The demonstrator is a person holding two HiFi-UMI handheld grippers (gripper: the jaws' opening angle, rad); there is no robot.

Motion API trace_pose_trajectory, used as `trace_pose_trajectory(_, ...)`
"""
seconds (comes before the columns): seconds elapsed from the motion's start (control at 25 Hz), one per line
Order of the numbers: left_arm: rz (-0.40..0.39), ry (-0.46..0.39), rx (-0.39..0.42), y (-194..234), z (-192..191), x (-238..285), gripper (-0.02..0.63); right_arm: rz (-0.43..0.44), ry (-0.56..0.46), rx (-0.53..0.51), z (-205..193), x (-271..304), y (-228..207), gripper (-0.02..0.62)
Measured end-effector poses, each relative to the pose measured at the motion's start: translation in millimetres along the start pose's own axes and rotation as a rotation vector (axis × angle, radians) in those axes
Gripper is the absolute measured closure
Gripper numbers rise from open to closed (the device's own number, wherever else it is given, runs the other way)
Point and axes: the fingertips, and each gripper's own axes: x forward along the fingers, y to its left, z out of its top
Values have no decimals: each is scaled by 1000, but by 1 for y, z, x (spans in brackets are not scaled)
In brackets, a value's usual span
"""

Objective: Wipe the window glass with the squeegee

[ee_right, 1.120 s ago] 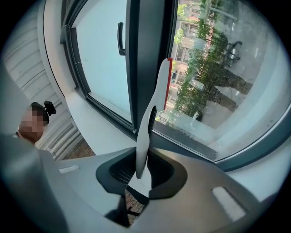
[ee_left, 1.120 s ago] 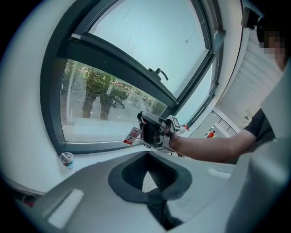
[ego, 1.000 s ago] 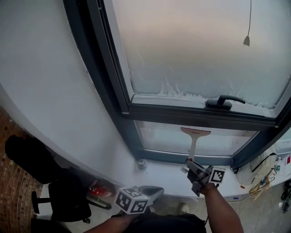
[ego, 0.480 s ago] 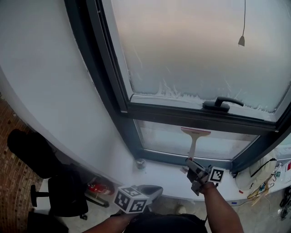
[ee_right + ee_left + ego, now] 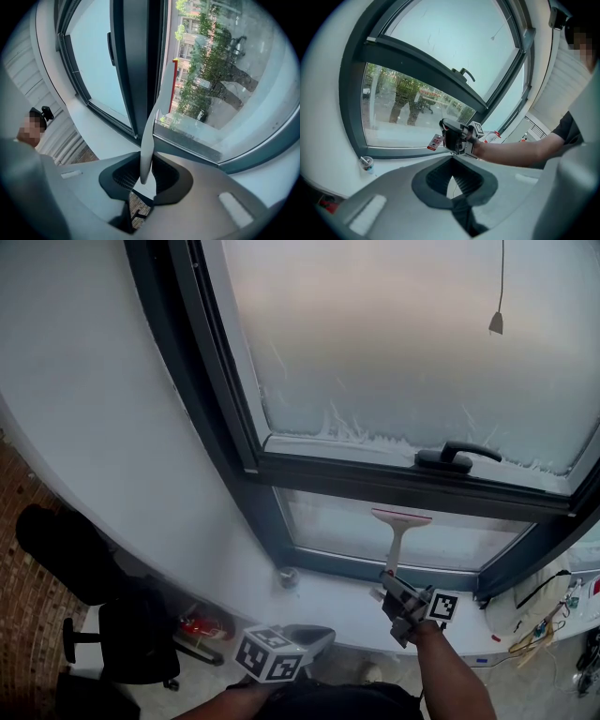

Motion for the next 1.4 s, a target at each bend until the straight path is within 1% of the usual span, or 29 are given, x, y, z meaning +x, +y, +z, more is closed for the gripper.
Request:
trace_pose_trajectory(0.48,0,55,-35,2,-16,6,606,-47,-4,59,-18,-10,-30,508)
trace_pose_trajectory(0.72,-8,88,-48,3,-24,17,606,-50,9,81,-26,-9,-46,508)
trace_pose_trajectory(0.88,-21,109,-64,-1,-32,27,606,-77,22,113,-37,-14,-62,508)
trace_pose_trajectory(1.04,-27,136,-79,-2,-45,34,606,-82,35,116,-42,-15,-78,508)
trace_pose_trajectory(1.2,-27,155,-107,2,-58,38,606,-99,36,141,-49,-18,-99,508)
trace_pose_trajectory(1.4,-24,164,-122,11,-66,48,606,-100,42,158,-58,-16,-122,508)
